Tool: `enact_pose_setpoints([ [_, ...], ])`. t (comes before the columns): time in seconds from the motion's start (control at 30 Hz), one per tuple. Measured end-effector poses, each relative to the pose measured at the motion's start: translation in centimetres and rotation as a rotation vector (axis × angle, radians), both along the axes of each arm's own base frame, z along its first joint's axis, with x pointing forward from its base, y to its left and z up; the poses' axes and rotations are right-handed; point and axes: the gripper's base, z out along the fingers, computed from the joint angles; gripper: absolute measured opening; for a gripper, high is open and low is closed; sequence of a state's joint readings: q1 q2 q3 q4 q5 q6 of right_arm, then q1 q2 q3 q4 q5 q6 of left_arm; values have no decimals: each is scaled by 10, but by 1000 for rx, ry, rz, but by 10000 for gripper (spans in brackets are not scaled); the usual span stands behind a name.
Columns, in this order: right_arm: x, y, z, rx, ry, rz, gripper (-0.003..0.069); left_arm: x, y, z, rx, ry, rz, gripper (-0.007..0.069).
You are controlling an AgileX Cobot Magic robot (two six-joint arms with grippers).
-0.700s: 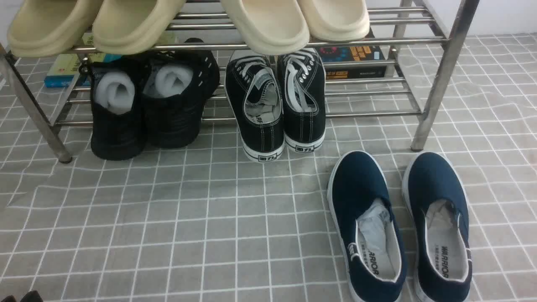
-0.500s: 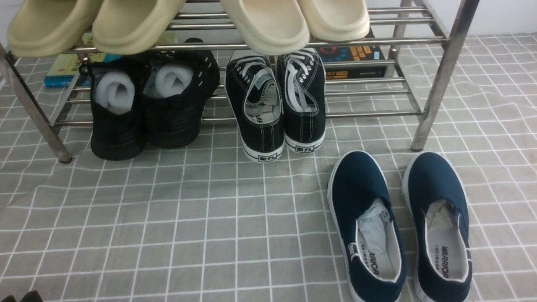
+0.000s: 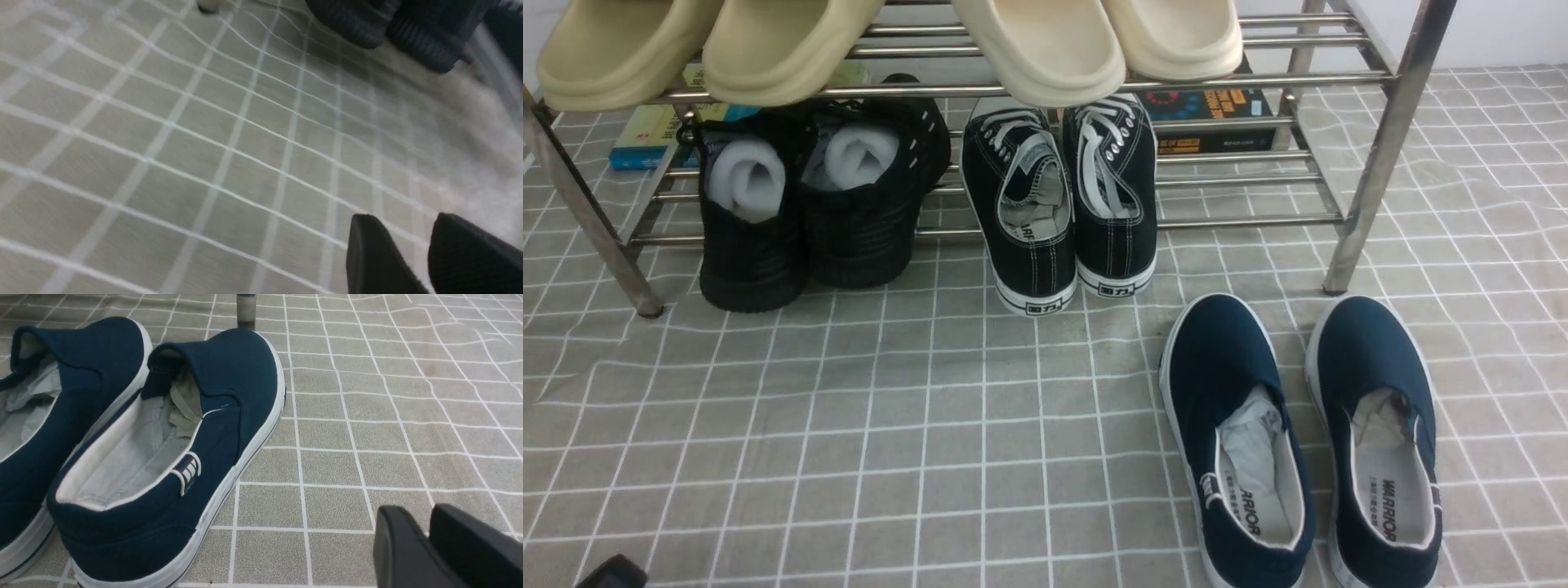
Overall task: Take the shoes off the shelf with your hand from the grey coffee tablecloth.
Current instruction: 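Grasp the leftmost shoe on the bottom shelf of the shoe rack with the left gripper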
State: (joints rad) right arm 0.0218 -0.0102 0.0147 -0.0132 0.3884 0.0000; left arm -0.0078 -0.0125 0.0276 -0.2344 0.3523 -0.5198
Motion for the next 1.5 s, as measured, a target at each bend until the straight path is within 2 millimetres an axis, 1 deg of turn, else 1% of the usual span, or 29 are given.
enact_pose_setpoints([
  [0.03,0,0,0,0,0,0,142,0,-3,1,-149,2,10,240],
  [0.07,0,0,0,0,0,0,146,0,-5,4,-367,4,33,240],
  [0.13,0,0,0,0,0,0,151,1,-8,8,-602,-3,56,240],
  [0.17,0,0,0,0,0,0,152,1,-8,9,-662,-5,61,240],
  [0.3,0,0,0,0,0,0,158,2,-6,14,-749,-62,84,240],
  [0.4,0,0,0,0,0,0,158,3,-2,20,-648,-143,89,219],
  [0.43,0,0,0,0,0,0,162,1,-2,34,-476,-192,48,169],
  [0.5,0,0,0,0,0,0,163,-4,-3,60,-316,-248,4,93],
  [0.53,0,0,0,0,0,0,165,-5,-4,76,-245,-266,-13,54],
  [0.6,0,0,0,0,0,0,167,-3,-5,104,-141,-255,-40,15],
  [0.63,0,0,0,0,0,0,168,-2,-5,105,-125,-242,-46,11],
  [0.67,0,0,0,0,0,0,170,9,-8,119,-60,-149,-76,1],
  [0.7,0,0,0,0,0,0,170,14,-8,119,-53,-120,-80,1],
  [0.73,0,0,0,0,0,0,173,32,-10,129,14,25,-115,1],
  [0.77,0,0,0,0,0,0,174,35,-10,126,13,50,-119,1],
  [0.8,0,0,0,0,0,0,176,55,-10,128,74,175,-136,4],
  [0.83,0,0,0,0,0,0,176,55,-9,130,83,172,-136,4],
  [0.87,0,0,0,0,0,0,179,84,-5,130,176,269,-128,22],
  [0.9,0,0,0,0,0,0,179,84,-5,133,188,260,-125,25],
  [0.93,0,0,0,0,0,0,179,112,0,133,269,301,-103,54],
  [0.97,0,0,0,0,0,0,181,122,1,137,279,296,-88,72],
  [1.0,0,0,0,0,0,0,182,137,3,136,298,318,-75,93],
  [1.1,0,0,0,0,0,0,188,182,6,134,261,376,-20,192],
  [1.13,0,0,0,0,0,0,189,190,6,135,238,384,-5,223],
  [1.2,0,0,0,0,0,0,192,223,7,125,185,441,28,309],
  [1.27,0,0,0,0,0,0,197,239,6,122,166,458,40,353],
  [1.3,0,0,0,0,0,0,199,251,6,118,159,478,44,375],
  [1.37,0,0,0,0,0,0,202,267,6,111,155,500,46,402],
  [1.5,0,0,0,0,0,0,208,282,6,106,153,509,47,414],
])
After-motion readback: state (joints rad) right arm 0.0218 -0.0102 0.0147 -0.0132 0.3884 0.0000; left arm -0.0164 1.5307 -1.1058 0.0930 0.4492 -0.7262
